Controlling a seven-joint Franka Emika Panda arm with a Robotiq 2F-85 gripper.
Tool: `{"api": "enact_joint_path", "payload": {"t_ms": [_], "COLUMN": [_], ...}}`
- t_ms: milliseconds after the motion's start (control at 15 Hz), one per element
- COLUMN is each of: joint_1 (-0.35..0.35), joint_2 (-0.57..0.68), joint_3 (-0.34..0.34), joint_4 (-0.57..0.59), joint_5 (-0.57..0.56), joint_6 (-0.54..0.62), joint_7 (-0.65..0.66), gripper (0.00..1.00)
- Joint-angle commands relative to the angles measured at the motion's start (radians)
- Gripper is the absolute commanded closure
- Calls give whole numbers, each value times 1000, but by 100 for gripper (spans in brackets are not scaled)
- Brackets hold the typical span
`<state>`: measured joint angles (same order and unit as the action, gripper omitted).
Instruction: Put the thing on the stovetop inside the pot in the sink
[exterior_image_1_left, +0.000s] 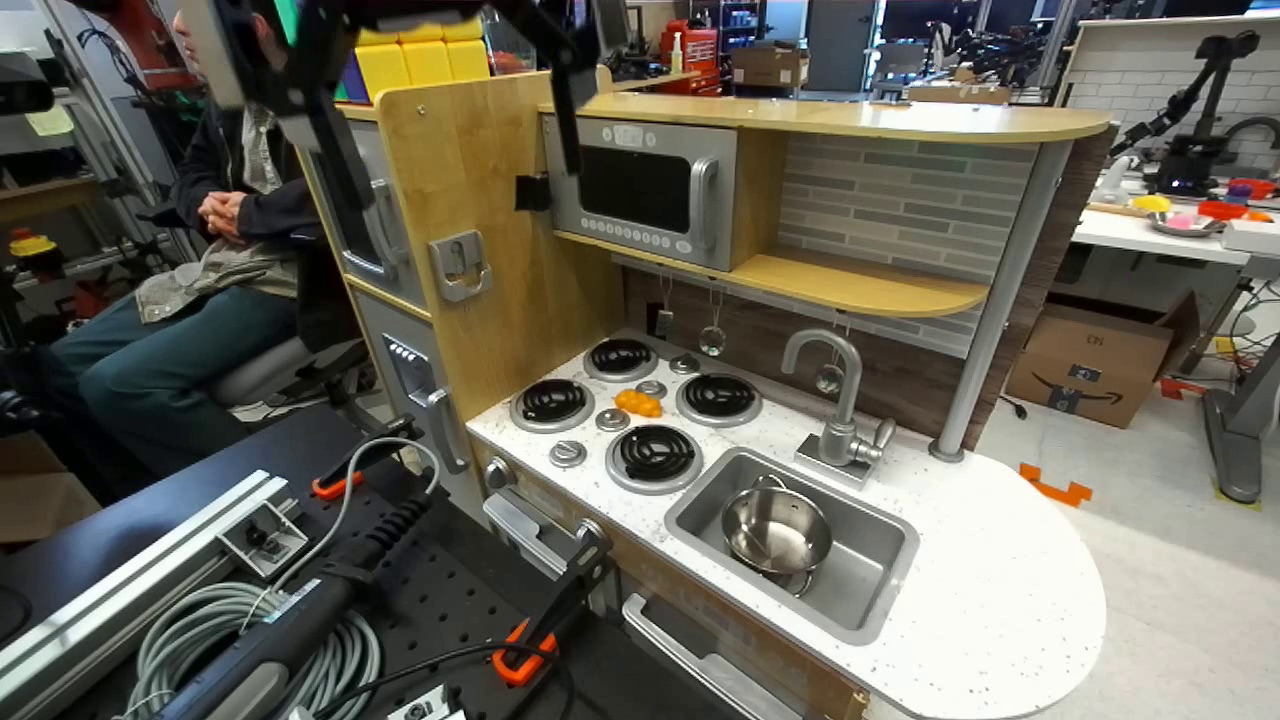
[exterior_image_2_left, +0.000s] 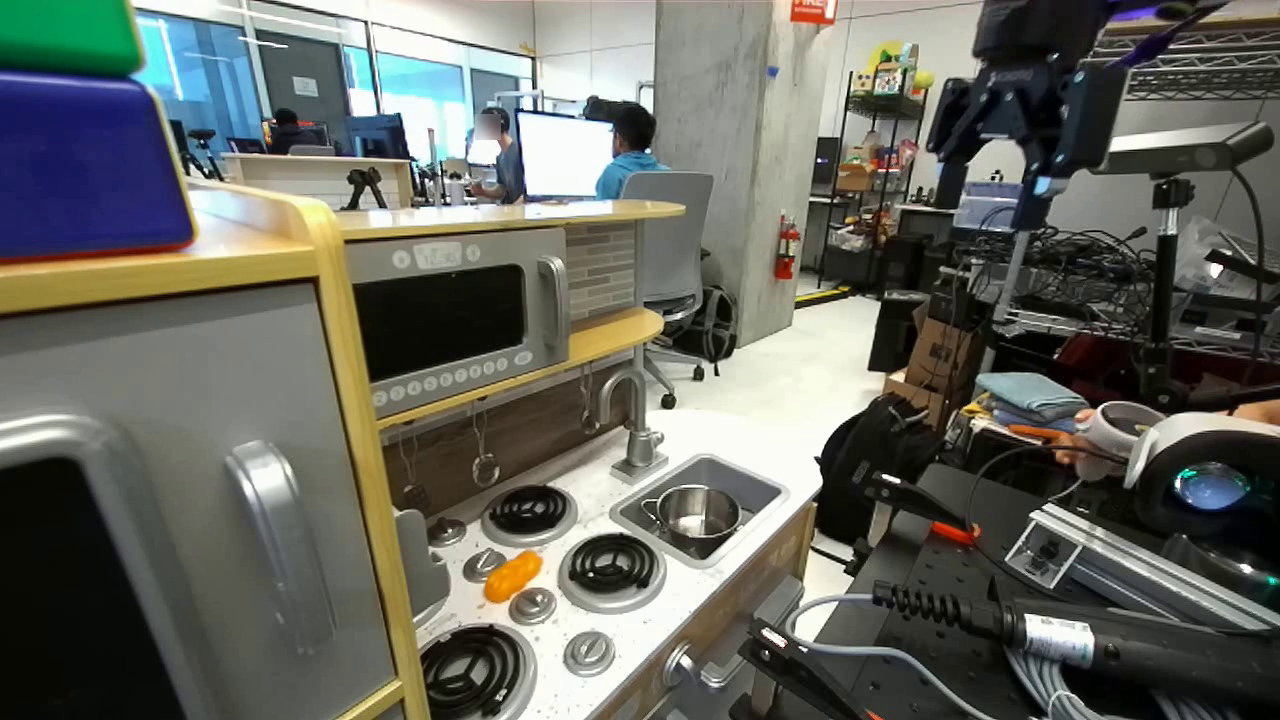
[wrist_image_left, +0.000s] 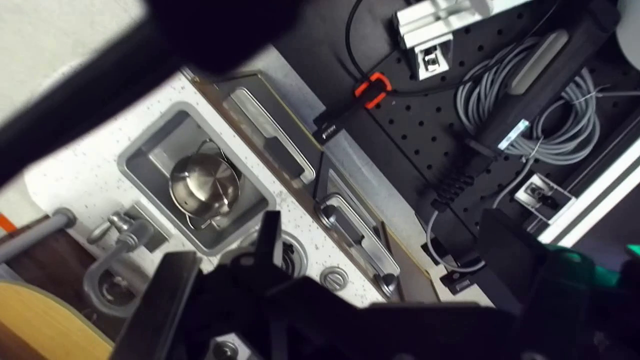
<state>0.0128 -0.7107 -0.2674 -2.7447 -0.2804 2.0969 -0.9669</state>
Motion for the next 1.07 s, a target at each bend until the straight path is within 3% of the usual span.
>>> {"api": "enact_joint_path", "payload": {"t_ms": [0, 267, 533, 667, 733, 867, 933, 1000], "joint_1": [92, 133, 102, 95, 97, 56, 68, 60], "joint_2": [235, 493, 746, 871, 906, 859, 872, 880], "joint_3": [42, 125, 225, 252, 268, 342, 315, 336], "joint_4": [17, 65, 179, 277, 326, 355, 299, 327], "joint_5": [110, 209, 157, 119, 170, 323, 215, 258], "joint_6": [208, 460, 614, 628, 584, 453, 547, 513], "joint_7": [59, 207, 429, 529, 513, 355, 462, 425], "gripper": [0, 0, 0, 0, 0, 0, 0, 0]}}
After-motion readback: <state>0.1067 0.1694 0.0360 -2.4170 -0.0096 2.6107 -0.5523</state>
